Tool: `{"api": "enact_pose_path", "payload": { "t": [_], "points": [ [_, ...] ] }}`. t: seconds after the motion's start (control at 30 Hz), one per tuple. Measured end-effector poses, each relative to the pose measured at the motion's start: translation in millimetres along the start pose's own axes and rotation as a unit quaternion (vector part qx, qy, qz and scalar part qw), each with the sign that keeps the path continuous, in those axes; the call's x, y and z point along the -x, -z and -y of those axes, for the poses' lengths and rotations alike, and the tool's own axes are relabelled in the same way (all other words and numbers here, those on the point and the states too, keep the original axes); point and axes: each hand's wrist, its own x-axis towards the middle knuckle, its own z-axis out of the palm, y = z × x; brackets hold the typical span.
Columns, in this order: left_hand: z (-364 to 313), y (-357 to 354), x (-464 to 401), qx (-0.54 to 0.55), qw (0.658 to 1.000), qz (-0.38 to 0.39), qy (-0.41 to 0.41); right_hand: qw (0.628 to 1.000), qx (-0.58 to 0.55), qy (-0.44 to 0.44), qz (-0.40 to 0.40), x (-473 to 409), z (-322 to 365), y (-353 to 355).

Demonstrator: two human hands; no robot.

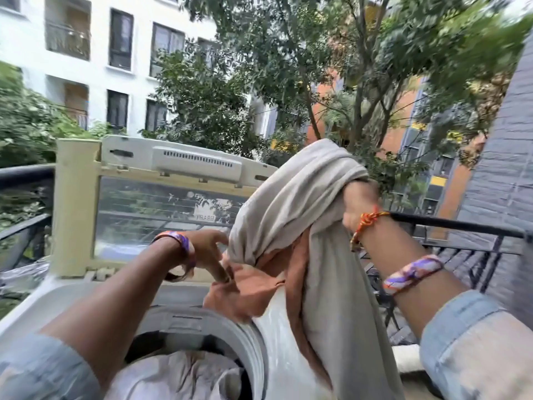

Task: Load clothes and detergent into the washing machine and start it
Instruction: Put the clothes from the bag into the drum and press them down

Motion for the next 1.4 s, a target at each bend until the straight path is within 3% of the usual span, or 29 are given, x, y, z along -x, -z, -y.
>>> {"api": "enact_pose_path", "payload": {
  "t": [0.07, 0.1, 0.2, 0.3, 0.43, 0.63, 0.87, 1.0, 1.13, 1.23, 1.33, 1.4],
  "points": [
    [10.7, -1.6, 6.0, -0.034, 0.999, 0.001, 0.019, 0.993, 0.067, -0.028, 0.093, 44.1, -24.4, -41.9],
    [15.3, -2.4, 10.9, -0.056, 0.998, 0.005, 0.036, 0.973, 0.139, -0.012, 0.182, 56.9, -37.2, -54.3],
    [34.3, -11.6, 21.8, -0.149, 0.983, 0.04, 0.098, 0.828, 0.335, 0.015, 0.449, 89.4, -61.6, -72.9],
    [50.3, -22.3, 28.8, -0.189, 0.966, 0.092, 0.148, 0.771, 0.349, 0.019, 0.533, 118.6, -72.6, -74.8],
    [42.5, -26.9, 37.6, -0.166, 0.97, 0.062, 0.165, 0.762, 0.349, -0.021, 0.546, 117.2, -84.4, -62.6],
    [11.9, -58.4, 6.6, -0.102, 0.989, 0.056, 0.089, 0.767, 0.351, -0.065, 0.533, 90.6, -107.6, -12.3],
    [-72.3, -126.6, -48.2, -0.09, 0.993, 0.076, -0.014, 0.799, 0.367, -0.157, 0.45, 65.5, -162.2, 101.1],
    [-120.6, -180.7, -84.5, -0.147, 0.985, 0.044, -0.072, 0.777, 0.413, -0.185, 0.437, 87.9, -202.0, 171.0],
    [-142.6, -220.1, -116.7, -0.224, 0.968, 0.117, 0.014, 0.725, 0.449, -0.233, 0.467, 122.1, -238.2, 220.2],
    [-150.6, -229.9, -130.9, -0.196, 0.969, 0.102, 0.11, 0.715, 0.44, -0.275, 0.469, 134.1, -254.0, 236.7],
    [-151.0, -233.2, -135.2, -0.302, 0.944, 0.124, 0.049, 0.713, 0.447, -0.28, 0.463, 137.6, -260.8, 236.0],
    [-144.3, -233.5, -138.5, -0.311, 0.944, 0.109, 0.022, 0.729, 0.444, -0.27, 0.445, 137.5, -268.9, 229.4]
  ]
}}
